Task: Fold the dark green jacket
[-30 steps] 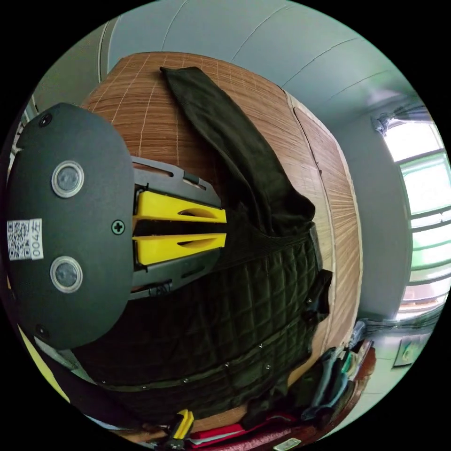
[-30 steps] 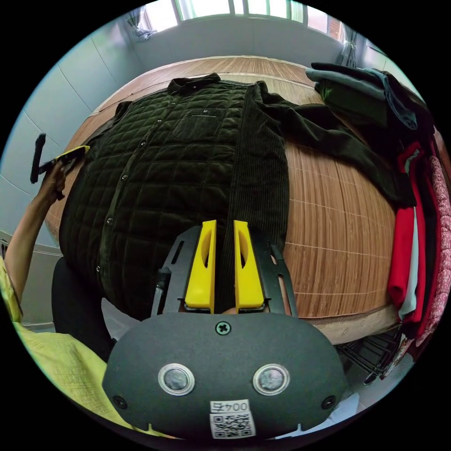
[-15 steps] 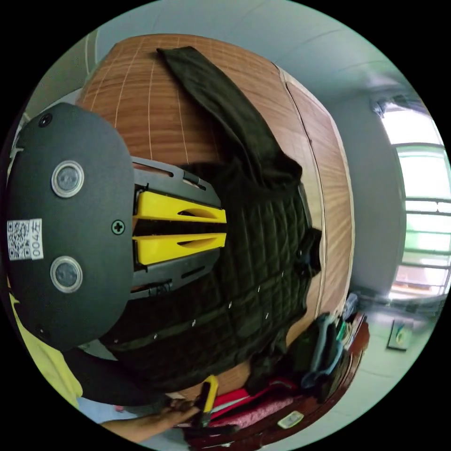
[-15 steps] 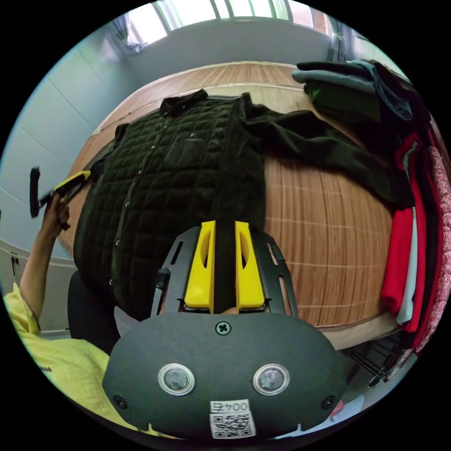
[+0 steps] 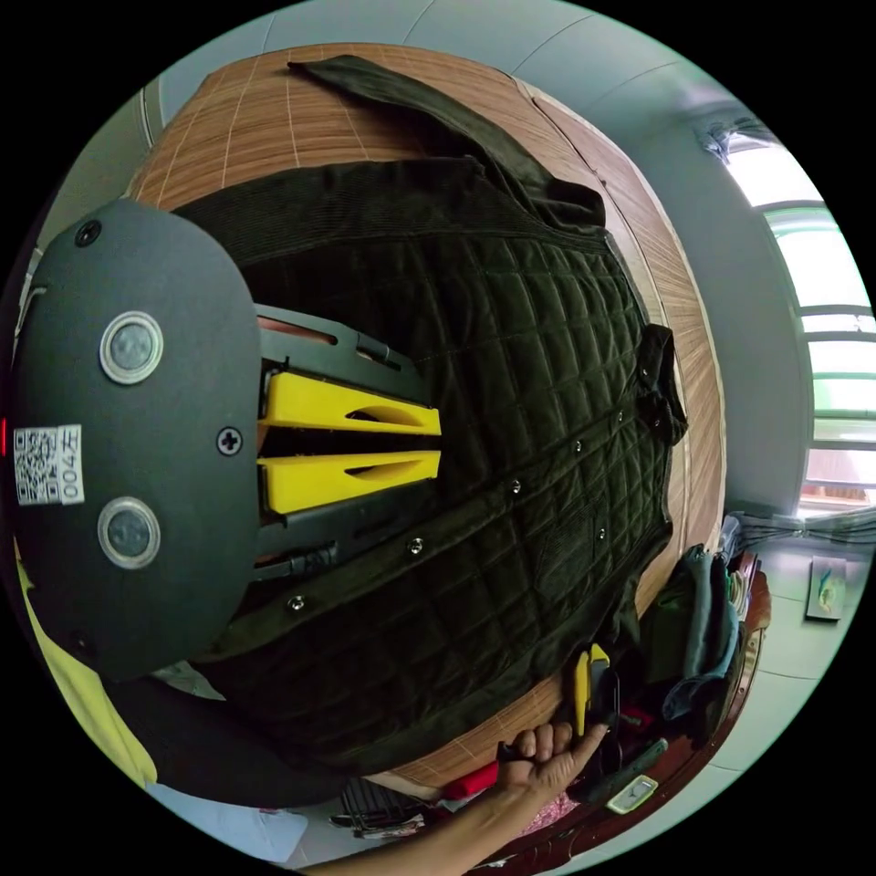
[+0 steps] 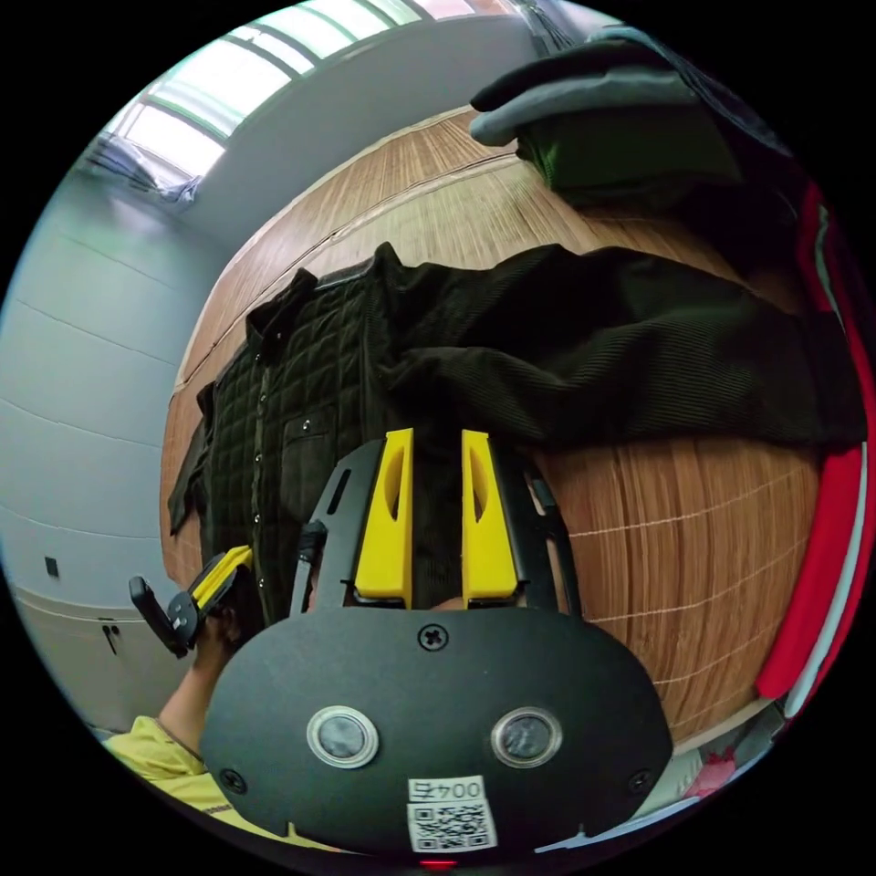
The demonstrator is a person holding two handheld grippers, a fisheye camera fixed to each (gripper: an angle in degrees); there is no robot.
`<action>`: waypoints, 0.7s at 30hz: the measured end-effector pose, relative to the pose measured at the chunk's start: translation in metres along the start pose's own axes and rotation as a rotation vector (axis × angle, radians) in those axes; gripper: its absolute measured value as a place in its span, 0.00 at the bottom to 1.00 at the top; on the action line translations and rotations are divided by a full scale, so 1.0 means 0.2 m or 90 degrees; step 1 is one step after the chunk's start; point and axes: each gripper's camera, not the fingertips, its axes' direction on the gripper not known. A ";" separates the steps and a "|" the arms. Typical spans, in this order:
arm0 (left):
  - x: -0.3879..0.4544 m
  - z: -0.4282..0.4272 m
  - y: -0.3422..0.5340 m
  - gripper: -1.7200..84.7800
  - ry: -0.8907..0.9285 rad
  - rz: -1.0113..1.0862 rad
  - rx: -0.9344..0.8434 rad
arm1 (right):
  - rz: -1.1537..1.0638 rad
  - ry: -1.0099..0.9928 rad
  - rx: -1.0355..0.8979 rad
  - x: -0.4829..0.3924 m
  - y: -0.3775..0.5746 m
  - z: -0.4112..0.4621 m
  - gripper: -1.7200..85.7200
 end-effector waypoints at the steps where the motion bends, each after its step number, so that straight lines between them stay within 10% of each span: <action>1: 0.01 0.00 0.00 0.06 -0.003 0.001 0.001 | 0.000 -0.003 0.000 0.00 -0.01 0.01 0.12; 21: 0.09 -0.01 -0.01 0.06 -0.006 0.001 0.006 | -0.271 0.330 0.016 -0.36 -0.03 0.21 0.05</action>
